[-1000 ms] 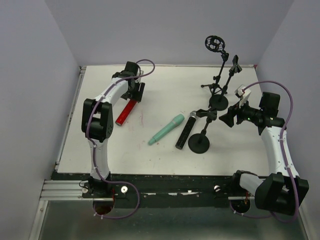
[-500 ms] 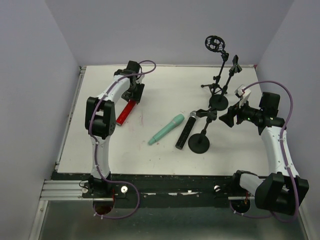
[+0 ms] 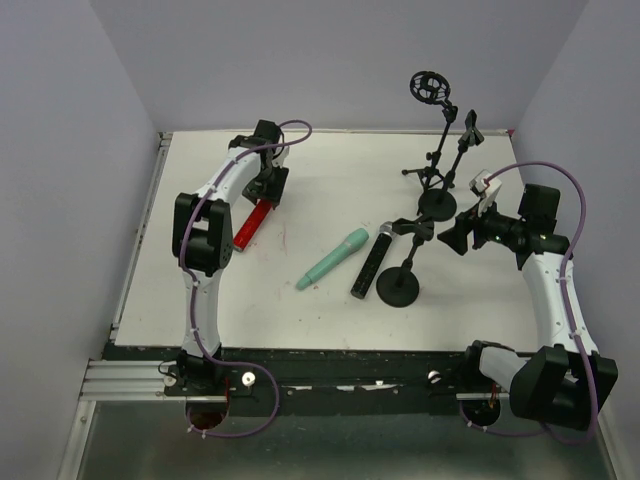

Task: Attach the microphones to the stand

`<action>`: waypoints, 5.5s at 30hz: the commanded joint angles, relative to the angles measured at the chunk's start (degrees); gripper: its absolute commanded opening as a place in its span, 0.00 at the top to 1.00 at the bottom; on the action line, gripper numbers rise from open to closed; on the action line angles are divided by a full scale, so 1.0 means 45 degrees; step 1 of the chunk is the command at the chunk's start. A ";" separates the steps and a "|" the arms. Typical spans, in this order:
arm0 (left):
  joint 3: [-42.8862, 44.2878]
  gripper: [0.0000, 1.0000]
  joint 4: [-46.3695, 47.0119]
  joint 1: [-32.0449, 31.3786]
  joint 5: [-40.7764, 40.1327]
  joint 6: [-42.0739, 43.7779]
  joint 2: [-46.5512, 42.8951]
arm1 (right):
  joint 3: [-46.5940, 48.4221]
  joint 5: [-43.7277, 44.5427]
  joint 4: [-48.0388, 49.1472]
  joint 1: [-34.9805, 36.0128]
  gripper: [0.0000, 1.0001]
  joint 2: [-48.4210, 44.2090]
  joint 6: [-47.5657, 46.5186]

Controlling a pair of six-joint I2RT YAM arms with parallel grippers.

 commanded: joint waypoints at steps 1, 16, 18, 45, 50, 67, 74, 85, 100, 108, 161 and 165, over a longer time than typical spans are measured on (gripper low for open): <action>0.0508 0.38 -0.0678 -0.0102 -0.0191 -0.0011 0.0360 | 0.0360 -0.0422 -0.0624 -0.0091 0.21 -0.0026 -0.0251; 0.1759 0.37 -0.1888 -0.0102 0.0473 0.0009 0.1084 | 0.0360 -0.0500 -0.0605 -0.0071 0.21 -0.0163 -0.0133; 0.1643 0.37 -0.2006 -0.0102 0.0454 0.0028 0.1045 | 0.0360 -0.0481 -0.0624 -0.0091 0.21 -0.0182 -0.0153; -0.0446 0.21 -0.2612 0.1011 0.1704 0.0888 0.0167 | 0.0516 -0.0617 -0.0975 -0.0091 0.21 -0.0377 -0.0524; -0.0839 0.23 -0.2534 0.0991 0.1704 0.0888 0.0009 | 0.0575 -0.0715 -0.1112 -0.0071 0.21 -0.0397 -0.0641; -0.3861 0.98 0.0898 0.0796 0.1702 -0.0459 -0.4670 | 0.0692 -0.0228 -0.0937 -0.0110 0.22 -0.0592 -0.0312; -0.7182 0.98 0.4727 0.0542 0.4511 -0.1864 -1.0139 | 0.2991 0.0788 -0.1578 -0.0188 0.21 -0.0515 0.0589; -1.0077 1.00 1.2693 -0.3301 0.6919 -0.4813 -1.5029 | 1.0004 -0.4693 -0.7728 -0.0053 0.13 0.1729 -0.0719; -0.6134 1.00 1.7232 -0.7893 0.4498 -0.7238 -1.1029 | 0.9189 -0.6575 -0.3146 0.3834 0.11 0.1791 0.5176; -0.5389 1.00 1.6881 -0.8637 0.4127 -0.6867 -1.0167 | 0.8779 -0.7198 -0.2091 0.3972 0.11 0.1518 0.6289; -0.0858 0.10 1.3855 -0.7192 0.9108 -0.8547 -0.7256 | 0.5927 -0.8118 0.3946 0.4304 0.95 0.0970 1.1839; -0.0916 0.10 1.3735 -0.7231 0.8638 -0.8175 -0.7334 | 0.5927 -0.8138 0.3907 0.4323 0.95 0.0990 1.1800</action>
